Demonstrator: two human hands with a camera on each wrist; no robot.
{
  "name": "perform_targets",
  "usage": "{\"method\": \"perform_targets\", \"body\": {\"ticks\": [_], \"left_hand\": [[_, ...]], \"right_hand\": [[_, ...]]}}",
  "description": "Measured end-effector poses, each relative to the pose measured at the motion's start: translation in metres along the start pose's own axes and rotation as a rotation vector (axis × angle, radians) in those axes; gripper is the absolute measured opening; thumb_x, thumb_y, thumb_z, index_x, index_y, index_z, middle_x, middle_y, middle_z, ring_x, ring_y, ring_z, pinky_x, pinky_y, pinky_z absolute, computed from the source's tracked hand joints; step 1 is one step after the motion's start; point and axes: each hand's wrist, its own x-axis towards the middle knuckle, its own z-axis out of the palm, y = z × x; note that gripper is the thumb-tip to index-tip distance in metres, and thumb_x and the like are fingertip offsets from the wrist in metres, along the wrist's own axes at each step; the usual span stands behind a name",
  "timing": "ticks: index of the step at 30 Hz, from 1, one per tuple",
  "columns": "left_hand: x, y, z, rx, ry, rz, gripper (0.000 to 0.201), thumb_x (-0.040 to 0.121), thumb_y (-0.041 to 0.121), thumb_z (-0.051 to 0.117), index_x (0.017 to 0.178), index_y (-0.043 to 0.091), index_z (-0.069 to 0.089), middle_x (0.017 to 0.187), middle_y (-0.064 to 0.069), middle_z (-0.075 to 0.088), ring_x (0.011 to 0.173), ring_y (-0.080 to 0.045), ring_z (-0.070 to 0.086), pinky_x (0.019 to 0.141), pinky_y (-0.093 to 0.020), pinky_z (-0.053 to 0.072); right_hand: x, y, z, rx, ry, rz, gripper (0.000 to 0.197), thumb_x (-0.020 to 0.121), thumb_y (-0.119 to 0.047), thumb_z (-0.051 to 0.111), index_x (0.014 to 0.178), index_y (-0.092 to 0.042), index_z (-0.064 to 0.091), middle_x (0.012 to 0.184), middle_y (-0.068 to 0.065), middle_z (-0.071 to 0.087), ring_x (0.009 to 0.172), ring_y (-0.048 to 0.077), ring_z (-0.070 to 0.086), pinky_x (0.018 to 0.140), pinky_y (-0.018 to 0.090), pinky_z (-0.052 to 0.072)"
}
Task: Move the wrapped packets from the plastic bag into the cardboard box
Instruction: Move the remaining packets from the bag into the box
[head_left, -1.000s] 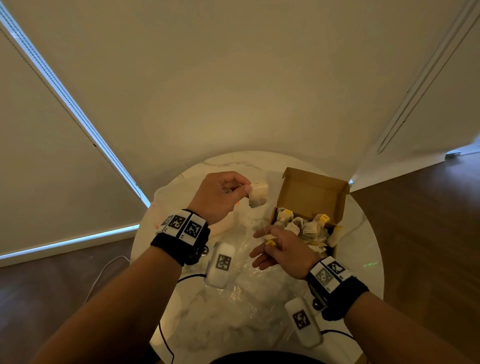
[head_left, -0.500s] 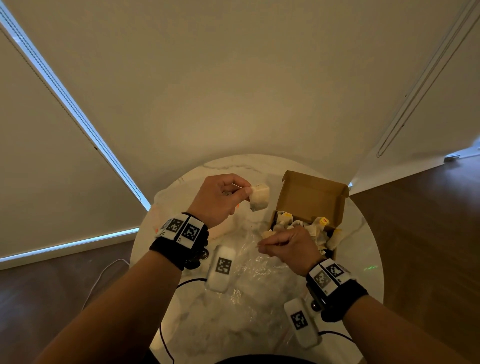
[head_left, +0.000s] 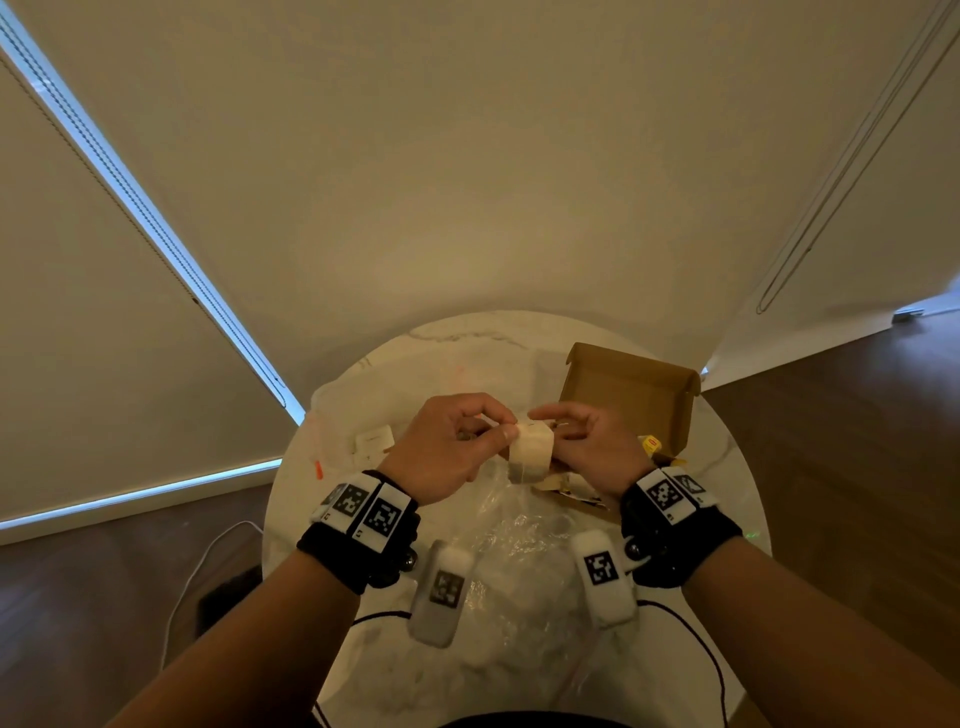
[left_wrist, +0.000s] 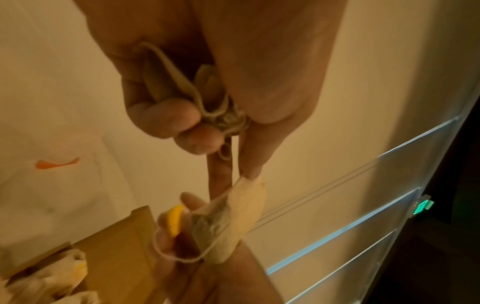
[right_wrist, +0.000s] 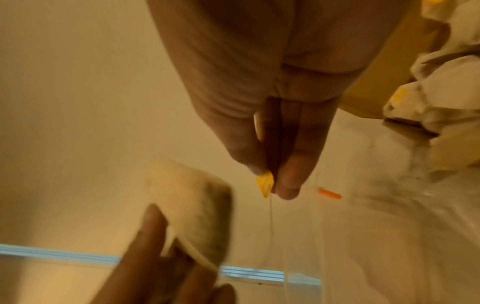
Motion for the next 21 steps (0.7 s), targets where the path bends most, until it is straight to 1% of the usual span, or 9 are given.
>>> {"method": "perform_targets", "body": {"ticks": [2,6,7,9,10,12,14,17,21], "left_hand": [[-0.003,-0.006,0.004,-0.001,-0.002,-0.032,0.011,0.092,0.013,0.064,0.082,0.017,0.067,0.066,-0.004,0.070,0.038,-0.009,0.042,0.041,-0.019,0.037],[-0.006,-0.014,0.009,-0.004,0.012,-0.076,0.011,0.093,0.014,0.063,0.083,0.014,0.068,0.068,-0.010,0.071,0.037,-0.009,0.040,0.042,-0.020,0.037],[-0.006,-0.015,0.010,0.009,0.022,-0.082,0.011,0.093,0.015,0.063,0.083,0.014,0.068,0.069,-0.010,0.072,0.037,-0.009,0.042,0.043,-0.020,0.037],[-0.005,-0.017,0.012,0.040,0.047,-0.092,0.009,0.092,0.015,0.063,0.085,0.012,0.069,0.071,-0.010,0.073,0.037,-0.003,0.045,0.046,-0.014,0.037],[-0.004,-0.017,0.012,0.053,0.057,-0.095,0.009,0.092,0.015,0.063,0.086,0.012,0.069,0.071,-0.010,0.073,0.037,0.000,0.046,0.047,-0.012,0.036],[-0.003,-0.017,0.014,0.070,0.068,-0.094,0.009,0.092,0.014,0.063,0.087,0.011,0.070,0.072,-0.010,0.073,0.037,0.001,0.047,0.046,-0.011,0.036],[-0.001,-0.018,0.014,0.075,0.086,-0.094,0.008,0.091,0.015,0.064,0.086,0.012,0.070,0.072,-0.009,0.074,0.037,0.001,0.047,0.046,-0.013,0.036],[0.000,-0.016,0.014,0.072,0.101,-0.086,0.008,0.091,0.016,0.065,0.086,0.013,0.070,0.072,-0.009,0.074,0.037,0.000,0.047,0.046,-0.013,0.035],[0.002,-0.013,0.014,0.066,0.087,-0.059,0.008,0.091,0.015,0.065,0.084,0.014,0.068,0.072,-0.010,0.073,0.040,0.002,0.049,0.048,-0.012,0.035]], "right_hand": [[0.000,-0.010,0.001,0.004,0.035,-0.034,0.012,0.083,0.001,0.070,0.093,-0.004,0.072,0.080,0.014,0.074,0.065,0.019,0.071,0.057,0.022,0.056],[-0.002,-0.024,0.000,-0.111,0.037,-0.136,0.004,0.081,-0.008,0.074,0.082,-0.012,0.075,0.077,0.010,0.073,0.065,0.015,0.065,0.061,0.026,0.055],[-0.004,-0.027,-0.001,-0.162,0.045,-0.170,0.003,0.081,-0.011,0.075,0.081,-0.013,0.076,0.075,0.009,0.072,0.063,0.013,0.062,0.058,0.024,0.052],[-0.009,-0.033,-0.002,-0.220,0.057,-0.229,0.002,0.081,-0.013,0.075,0.082,-0.014,0.077,0.073,0.013,0.069,0.059,0.012,0.057,0.053,0.020,0.047],[-0.011,-0.037,-0.001,-0.225,0.049,-0.247,0.003,0.081,-0.012,0.075,0.083,-0.013,0.077,0.070,0.014,0.068,0.057,0.012,0.056,0.051,0.019,0.046],[-0.016,-0.042,0.000,-0.234,0.011,-0.277,0.004,0.082,-0.009,0.074,0.085,-0.010,0.077,0.068,0.012,0.069,0.055,0.013,0.058,0.051,0.018,0.048],[-0.020,-0.044,0.000,-0.257,-0.034,-0.301,0.005,0.083,-0.007,0.072,0.084,-0.009,0.076,0.071,0.012,0.071,0.058,0.016,0.063,0.055,0.019,0.052],[-0.028,-0.045,-0.003,-0.311,-0.067,-0.335,0.004,0.083,-0.011,0.073,0.083,-0.011,0.077,0.072,0.006,0.073,0.062,0.014,0.066,0.060,0.021,0.054],[-0.035,-0.034,-0.006,-0.435,-0.059,-0.413,0.009,0.082,-0.012,0.074,0.089,-0.017,0.075,0.073,-0.002,0.070,0.069,0.013,0.066,0.068,0.030,0.058]]}}
